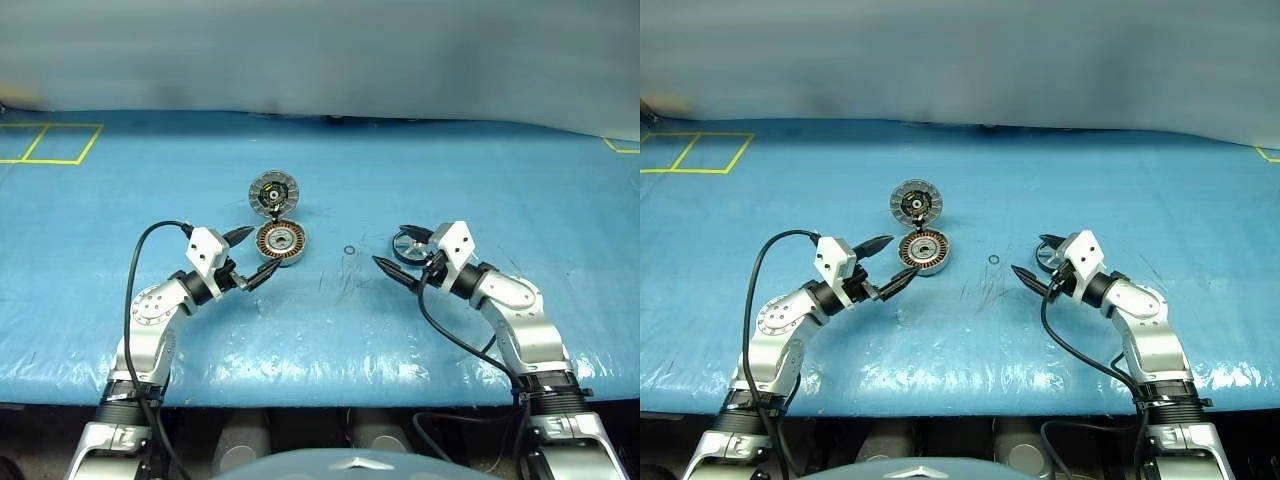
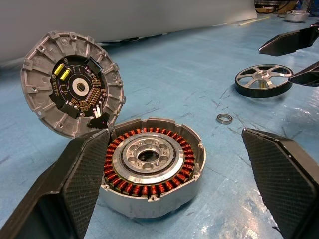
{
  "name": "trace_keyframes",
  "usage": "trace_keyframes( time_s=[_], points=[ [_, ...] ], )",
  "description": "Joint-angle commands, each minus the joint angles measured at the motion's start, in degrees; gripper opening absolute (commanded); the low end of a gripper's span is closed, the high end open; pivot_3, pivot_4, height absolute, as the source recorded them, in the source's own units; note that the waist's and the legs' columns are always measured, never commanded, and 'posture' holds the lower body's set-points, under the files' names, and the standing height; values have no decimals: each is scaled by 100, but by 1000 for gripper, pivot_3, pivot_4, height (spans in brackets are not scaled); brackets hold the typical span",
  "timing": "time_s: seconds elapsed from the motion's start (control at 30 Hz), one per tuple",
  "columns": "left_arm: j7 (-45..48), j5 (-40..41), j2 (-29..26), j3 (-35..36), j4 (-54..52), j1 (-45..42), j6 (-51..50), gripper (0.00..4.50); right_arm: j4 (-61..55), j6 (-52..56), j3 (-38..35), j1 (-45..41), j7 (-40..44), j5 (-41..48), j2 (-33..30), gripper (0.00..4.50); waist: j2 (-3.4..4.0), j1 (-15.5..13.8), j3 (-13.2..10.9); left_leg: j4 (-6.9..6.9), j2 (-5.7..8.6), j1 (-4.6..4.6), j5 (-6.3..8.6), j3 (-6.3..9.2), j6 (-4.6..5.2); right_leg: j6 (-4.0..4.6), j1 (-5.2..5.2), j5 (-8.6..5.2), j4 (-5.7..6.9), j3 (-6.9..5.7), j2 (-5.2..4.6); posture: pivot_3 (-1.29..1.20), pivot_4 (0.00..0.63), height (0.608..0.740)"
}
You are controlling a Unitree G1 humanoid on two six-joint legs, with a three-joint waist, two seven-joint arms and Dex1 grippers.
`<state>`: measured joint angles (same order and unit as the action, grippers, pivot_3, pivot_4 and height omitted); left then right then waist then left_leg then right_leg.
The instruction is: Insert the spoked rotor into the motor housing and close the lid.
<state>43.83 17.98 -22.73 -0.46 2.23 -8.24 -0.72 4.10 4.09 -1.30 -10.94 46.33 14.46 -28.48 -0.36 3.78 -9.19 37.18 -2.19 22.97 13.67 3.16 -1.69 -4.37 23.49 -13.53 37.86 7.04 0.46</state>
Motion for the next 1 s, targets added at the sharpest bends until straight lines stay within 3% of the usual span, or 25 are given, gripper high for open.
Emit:
trace_keyframes(
  time_s=[0.03,1.0],
  points=[
    [3,38,-8,73,-240,-36,49,4500,-199,-30,-18,-61,0,58,26,4464,0,0,0,0,0,0,0,0,0,0,0,0,0,0,0,0,150,740],
    [14,-38,88,36,118,-174,233,4500,-87,-135,38,-92,-82,-85,55,4464,0,0,0,0,0,0,0,0,0,0,0,0,0,0,0,0,150,740]
  ],
)
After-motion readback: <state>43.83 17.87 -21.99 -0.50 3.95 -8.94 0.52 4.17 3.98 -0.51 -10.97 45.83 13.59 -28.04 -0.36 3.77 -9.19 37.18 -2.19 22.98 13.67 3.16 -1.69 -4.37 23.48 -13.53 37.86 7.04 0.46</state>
